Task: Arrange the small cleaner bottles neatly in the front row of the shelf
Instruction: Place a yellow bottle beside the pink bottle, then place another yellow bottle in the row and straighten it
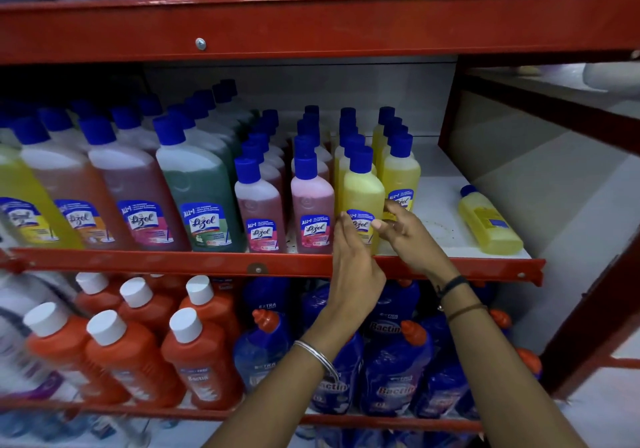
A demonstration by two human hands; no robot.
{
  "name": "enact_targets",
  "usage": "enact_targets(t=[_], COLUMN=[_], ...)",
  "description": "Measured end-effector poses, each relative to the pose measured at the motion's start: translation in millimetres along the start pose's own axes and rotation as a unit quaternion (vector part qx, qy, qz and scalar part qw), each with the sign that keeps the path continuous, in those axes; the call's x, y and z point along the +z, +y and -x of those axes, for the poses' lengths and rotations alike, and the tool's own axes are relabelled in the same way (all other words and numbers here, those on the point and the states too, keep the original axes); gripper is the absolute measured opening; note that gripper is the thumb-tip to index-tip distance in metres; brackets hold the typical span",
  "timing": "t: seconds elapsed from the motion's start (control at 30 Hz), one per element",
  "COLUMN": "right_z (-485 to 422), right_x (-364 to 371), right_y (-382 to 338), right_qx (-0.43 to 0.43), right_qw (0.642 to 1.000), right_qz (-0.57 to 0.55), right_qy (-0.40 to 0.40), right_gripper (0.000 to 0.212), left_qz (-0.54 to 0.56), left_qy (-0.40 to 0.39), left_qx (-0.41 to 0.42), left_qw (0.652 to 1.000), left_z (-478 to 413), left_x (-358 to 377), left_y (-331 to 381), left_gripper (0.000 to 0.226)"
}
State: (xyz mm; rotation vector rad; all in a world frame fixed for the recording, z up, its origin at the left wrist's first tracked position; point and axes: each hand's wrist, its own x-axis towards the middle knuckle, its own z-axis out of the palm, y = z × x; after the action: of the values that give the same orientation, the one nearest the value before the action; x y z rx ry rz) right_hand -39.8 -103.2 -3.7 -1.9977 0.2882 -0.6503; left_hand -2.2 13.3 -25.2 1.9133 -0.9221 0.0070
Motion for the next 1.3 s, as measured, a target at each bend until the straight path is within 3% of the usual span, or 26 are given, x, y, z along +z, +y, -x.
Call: enact_targets(t=[0.3,0.47,0.53,0.6,0.67,0.73,0.8,0.9,1.0,1.17,1.3], right_z=[9,23,21,18,17,18,18,21,24,31,33], right_x=[-2,-55,-78,-97,-107,-116,-125,-137,-142,-132,-114], right_y=[3,12,23,37,39,38,37,36,38,46,41], right_qx=[-0.014,-0.024,0.023,0.141,0.240,0.264,0.271,0.276,0.285,0.210,0.128], right_qw=[0.998,0.980,0.952,0.905,0.877,0.882,0.891,0.909,0.925,0.955,0.971], right_qz=[-0.015,0.049,0.195,0.336,0.360,0.334,0.300,0.235,0.138,-0.045,-0.053], right_qy=[0.056,0.189,0.234,0.220,0.206,0.202,0.205,0.206,0.209,0.202,0.194], right_gripper=[0.037,0.032,0.035,0.042,0.040,0.033,0.031,0.033,0.026,0.031,0.040], left_qz=[-0.020,-0.025,0.006,0.038,0.043,0.043,0.026,0.016,0.077,0.158,0.097], left_qy=[0.009,0.086,0.065,0.014,-0.071,-0.171,-0.223,-0.226,-0.195,-0.106,-0.028], left_qx=[0.024,0.174,0.189,0.174,0.132,0.041,-0.036,-0.102,-0.142,-0.073,0.034], left_qw=[0.999,0.981,0.980,0.984,0.988,0.984,0.974,0.969,0.967,0.979,0.994], left_z=[13,16,4,-17,-42,-63,-79,-91,-91,-76,-51], left_x=[1,12,26,50,80,104,122,133,132,116,90], left_y=[-2,24,36,46,55,69,81,87,80,67,58], left_gripper=[0.068,0.048,0.039,0.034,0.035,0.035,0.034,0.036,0.046,0.048,0.054])
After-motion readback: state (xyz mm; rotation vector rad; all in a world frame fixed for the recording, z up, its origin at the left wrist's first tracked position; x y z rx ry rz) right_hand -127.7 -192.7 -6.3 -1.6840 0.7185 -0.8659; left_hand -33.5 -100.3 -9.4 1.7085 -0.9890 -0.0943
